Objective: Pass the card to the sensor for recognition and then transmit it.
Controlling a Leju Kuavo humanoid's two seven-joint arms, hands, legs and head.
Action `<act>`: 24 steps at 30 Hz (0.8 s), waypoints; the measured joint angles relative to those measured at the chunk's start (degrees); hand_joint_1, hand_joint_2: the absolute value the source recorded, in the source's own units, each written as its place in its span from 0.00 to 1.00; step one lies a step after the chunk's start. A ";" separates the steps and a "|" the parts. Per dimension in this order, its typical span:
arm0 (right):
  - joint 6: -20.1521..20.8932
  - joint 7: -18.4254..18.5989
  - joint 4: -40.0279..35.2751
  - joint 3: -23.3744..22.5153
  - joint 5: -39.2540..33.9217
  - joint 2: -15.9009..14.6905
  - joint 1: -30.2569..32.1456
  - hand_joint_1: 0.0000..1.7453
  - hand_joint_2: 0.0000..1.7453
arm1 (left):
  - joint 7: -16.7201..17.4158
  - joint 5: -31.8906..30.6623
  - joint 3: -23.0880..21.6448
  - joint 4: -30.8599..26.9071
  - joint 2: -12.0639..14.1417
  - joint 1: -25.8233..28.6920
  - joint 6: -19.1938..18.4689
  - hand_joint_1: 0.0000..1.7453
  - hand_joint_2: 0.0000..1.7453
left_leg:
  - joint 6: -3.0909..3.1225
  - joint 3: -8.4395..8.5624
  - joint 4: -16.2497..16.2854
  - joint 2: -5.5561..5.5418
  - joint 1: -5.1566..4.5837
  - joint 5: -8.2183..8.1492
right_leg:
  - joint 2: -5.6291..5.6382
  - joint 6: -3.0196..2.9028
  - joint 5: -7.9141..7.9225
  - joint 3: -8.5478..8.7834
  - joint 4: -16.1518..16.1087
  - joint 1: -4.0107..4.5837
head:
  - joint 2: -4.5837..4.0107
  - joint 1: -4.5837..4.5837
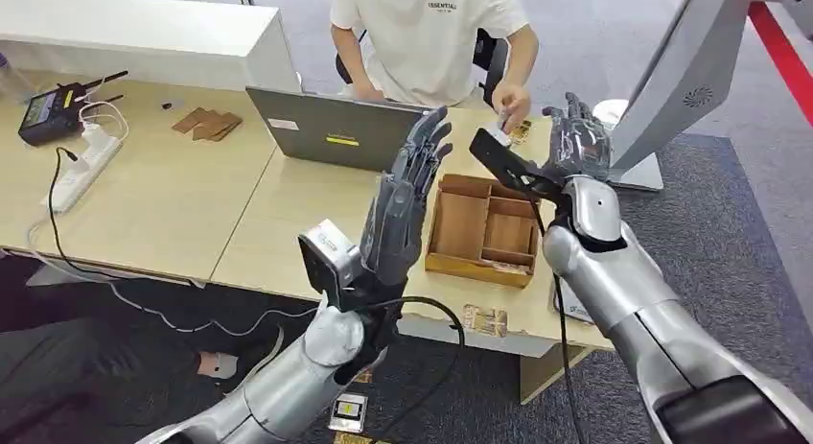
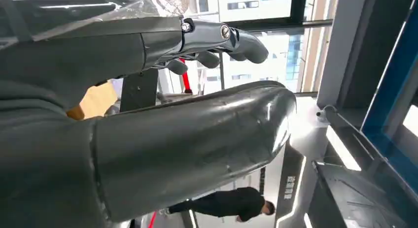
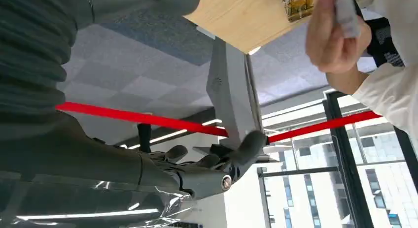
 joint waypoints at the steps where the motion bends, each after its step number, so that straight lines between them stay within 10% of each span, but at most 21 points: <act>1: 0.00 -0.02 0.23 0.13 -0.04 0.00 -0.07 0.00 1.00 | 0.00 -0.04 -0.06 0.07 0.00 0.00 0.00 0.00 0.00 | 0.00 0.01 0.00 0.00 0.00 0.01 | 0.00 0.00 0.01 0.01 0.00 0.00 | 0.00 0.00; 11: -5.75 -5.86 -1.16 0.13 -10.39 0.26 0.40 0.00 1.00 | 2.08 -2.12 -0.15 0.26 0.28 0.24 2.54 0.00 0.00 | -0.01 0.01 0.00 0.00 0.00 0.02 | 0.00 0.02 0.02 0.03 0.00 0.00 | 0.00 0.00; 24: -4.59 -5.36 -22.65 0.33 -17.42 -2.27 15.49 0.00 1.00 | 7.06 -6.36 1.12 -3.04 3.13 1.89 6.38 0.00 0.00 | -0.01 0.02 -0.01 0.00 0.04 0.01 | 0.00 -0.03 -0.02 0.02 0.00 0.04 | 0.00 0.00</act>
